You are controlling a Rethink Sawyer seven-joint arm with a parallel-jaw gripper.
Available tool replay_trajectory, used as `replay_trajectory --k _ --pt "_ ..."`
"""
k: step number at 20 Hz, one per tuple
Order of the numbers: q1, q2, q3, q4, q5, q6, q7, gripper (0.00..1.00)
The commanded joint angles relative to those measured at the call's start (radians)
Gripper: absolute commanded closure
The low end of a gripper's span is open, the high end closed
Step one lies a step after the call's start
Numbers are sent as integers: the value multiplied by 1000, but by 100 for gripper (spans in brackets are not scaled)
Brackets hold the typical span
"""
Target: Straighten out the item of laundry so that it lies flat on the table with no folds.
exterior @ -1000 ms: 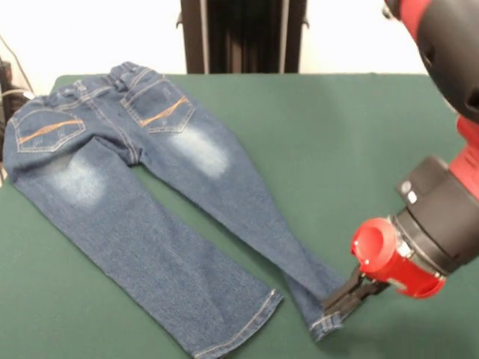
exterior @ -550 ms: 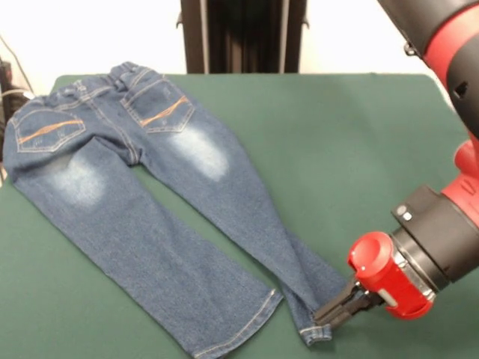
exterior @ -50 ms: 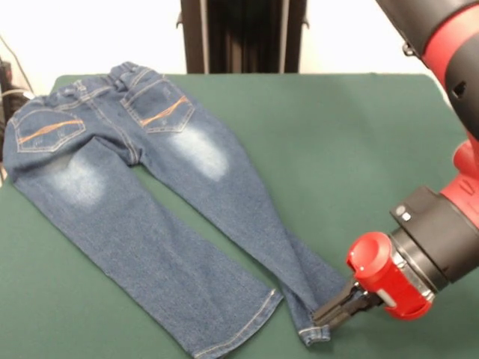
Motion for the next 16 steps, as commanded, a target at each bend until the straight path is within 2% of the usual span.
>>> replay_trajectory --k 1,6,7,16 --pt "-9 -28 78 133 55 -37 133 100" --pt "-15 -36 82 149 88 -44 149 100" --pt "-15 -35 75 149 92 -44 148 0" --pt "-10 -35 75 152 92 -49 137 0"
